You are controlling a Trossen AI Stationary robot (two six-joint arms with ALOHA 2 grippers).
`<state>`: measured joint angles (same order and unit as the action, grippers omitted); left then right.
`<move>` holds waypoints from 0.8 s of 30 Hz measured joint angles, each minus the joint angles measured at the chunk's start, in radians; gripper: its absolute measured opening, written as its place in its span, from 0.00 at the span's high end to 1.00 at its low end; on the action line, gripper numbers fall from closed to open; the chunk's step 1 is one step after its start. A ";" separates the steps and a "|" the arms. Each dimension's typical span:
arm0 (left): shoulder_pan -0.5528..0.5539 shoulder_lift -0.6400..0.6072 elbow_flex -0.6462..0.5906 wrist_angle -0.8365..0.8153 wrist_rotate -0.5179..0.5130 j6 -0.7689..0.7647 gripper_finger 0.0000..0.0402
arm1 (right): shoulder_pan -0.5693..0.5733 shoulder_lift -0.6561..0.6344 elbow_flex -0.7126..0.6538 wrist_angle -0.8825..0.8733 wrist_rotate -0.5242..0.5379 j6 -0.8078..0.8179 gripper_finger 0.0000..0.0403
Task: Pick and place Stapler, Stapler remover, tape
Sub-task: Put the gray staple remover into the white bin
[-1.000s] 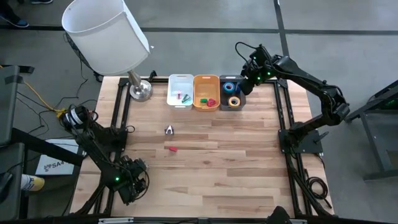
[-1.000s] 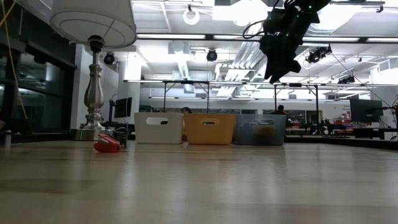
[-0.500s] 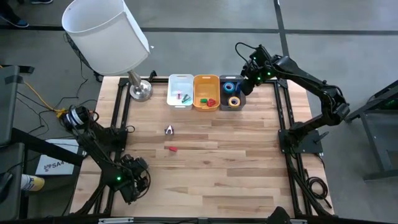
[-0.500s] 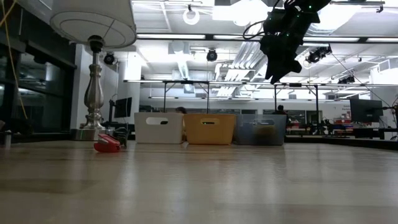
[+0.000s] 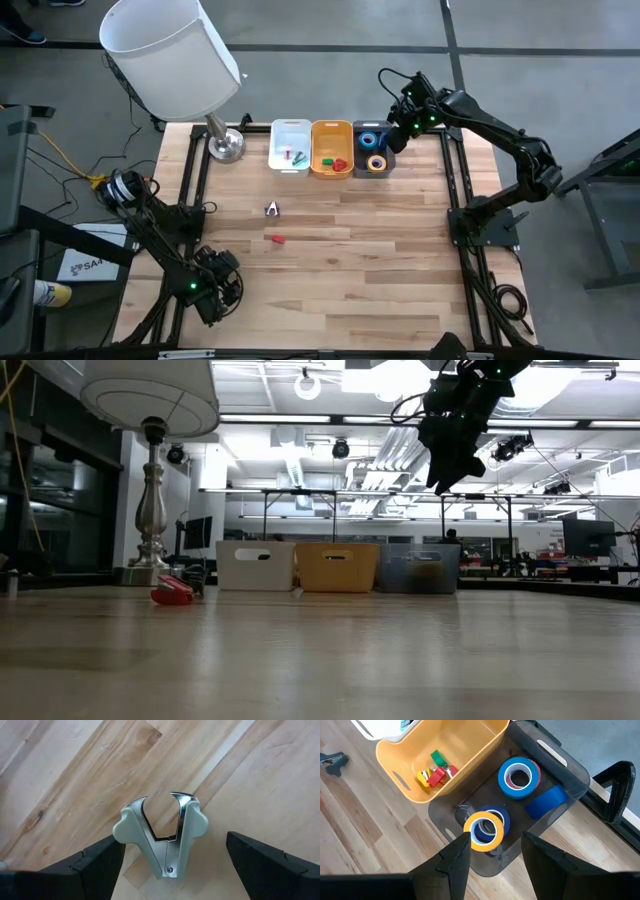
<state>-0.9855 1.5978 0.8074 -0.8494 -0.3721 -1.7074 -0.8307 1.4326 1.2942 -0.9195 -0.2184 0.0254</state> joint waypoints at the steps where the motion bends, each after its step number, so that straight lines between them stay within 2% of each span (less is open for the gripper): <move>1: 0.000 0.000 0.000 0.000 -0.002 -0.001 0.16 | 0.000 0.000 0.000 0.000 0.000 0.000 0.59; 5: 0.000 0.000 0.000 0.002 -0.002 -0.007 0.22 | 0.000 0.000 0.000 -0.004 0.000 0.000 0.59; 12: 0.000 0.000 0.000 0.005 0.017 -0.020 0.39 | 0.000 0.000 0.000 -0.005 -0.001 0.000 0.59; 24: 0.013 0.000 0.000 0.010 0.021 -0.020 0.74 | 0.000 0.000 0.000 -0.005 -0.004 -0.006 0.59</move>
<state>-0.9726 1.5974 0.8078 -0.8390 -0.3515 -1.7279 -0.8303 1.4326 1.2942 -0.9241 -0.2225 0.0191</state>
